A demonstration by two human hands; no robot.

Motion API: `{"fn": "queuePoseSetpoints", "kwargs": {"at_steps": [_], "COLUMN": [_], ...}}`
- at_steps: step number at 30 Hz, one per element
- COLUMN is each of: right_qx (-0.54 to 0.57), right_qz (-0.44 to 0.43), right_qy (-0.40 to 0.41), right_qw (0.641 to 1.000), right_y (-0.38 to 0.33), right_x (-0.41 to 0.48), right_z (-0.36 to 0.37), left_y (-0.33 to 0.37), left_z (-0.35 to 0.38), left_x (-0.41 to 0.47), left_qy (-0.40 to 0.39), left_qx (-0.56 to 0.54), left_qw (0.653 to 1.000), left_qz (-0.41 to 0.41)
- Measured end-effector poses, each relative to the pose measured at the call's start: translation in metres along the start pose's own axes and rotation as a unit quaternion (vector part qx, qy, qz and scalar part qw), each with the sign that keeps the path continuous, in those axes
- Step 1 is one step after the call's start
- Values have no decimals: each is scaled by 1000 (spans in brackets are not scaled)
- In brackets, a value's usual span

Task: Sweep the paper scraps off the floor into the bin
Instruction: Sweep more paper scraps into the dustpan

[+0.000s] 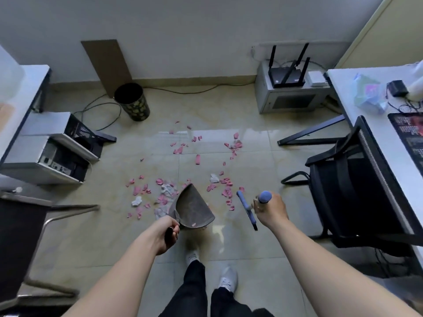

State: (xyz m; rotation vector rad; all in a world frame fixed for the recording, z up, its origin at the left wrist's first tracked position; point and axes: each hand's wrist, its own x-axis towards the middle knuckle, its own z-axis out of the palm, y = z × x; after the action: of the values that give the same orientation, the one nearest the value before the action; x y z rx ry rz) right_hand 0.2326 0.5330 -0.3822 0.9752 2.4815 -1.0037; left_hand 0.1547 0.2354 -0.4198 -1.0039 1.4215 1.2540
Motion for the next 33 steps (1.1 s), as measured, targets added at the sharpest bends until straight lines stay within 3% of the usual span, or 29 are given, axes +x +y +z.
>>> {"fn": "queuePoseSetpoints", "kwargs": {"at_steps": [8, 16, 26, 30, 33], "right_qx": [-28, -153, -146, -71, -101], "right_qz": [-13, -41, -51, -45, -61], "right_qy": [26, 14, -5, -7, -24], "right_qw": [999, 987, 988, 996, 993], "right_y": [-38, -74, -123, -140, -144], "right_x": [45, 132, 173, 190, 202], "right_z": [-24, -15, -18, -22, -26], "left_y": [76, 149, 197, 204, 206], "left_z": [15, 13, 1, -3, -4], "left_x": [16, 46, 55, 61, 62], "left_qy": [-21, 1, 9, 17, 28], "left_qx": [46, 57, 16, -5, -20], "left_qw": [998, 996, 998, 999, 998], "left_qz": [28, 64, 59, 50, 47]}}
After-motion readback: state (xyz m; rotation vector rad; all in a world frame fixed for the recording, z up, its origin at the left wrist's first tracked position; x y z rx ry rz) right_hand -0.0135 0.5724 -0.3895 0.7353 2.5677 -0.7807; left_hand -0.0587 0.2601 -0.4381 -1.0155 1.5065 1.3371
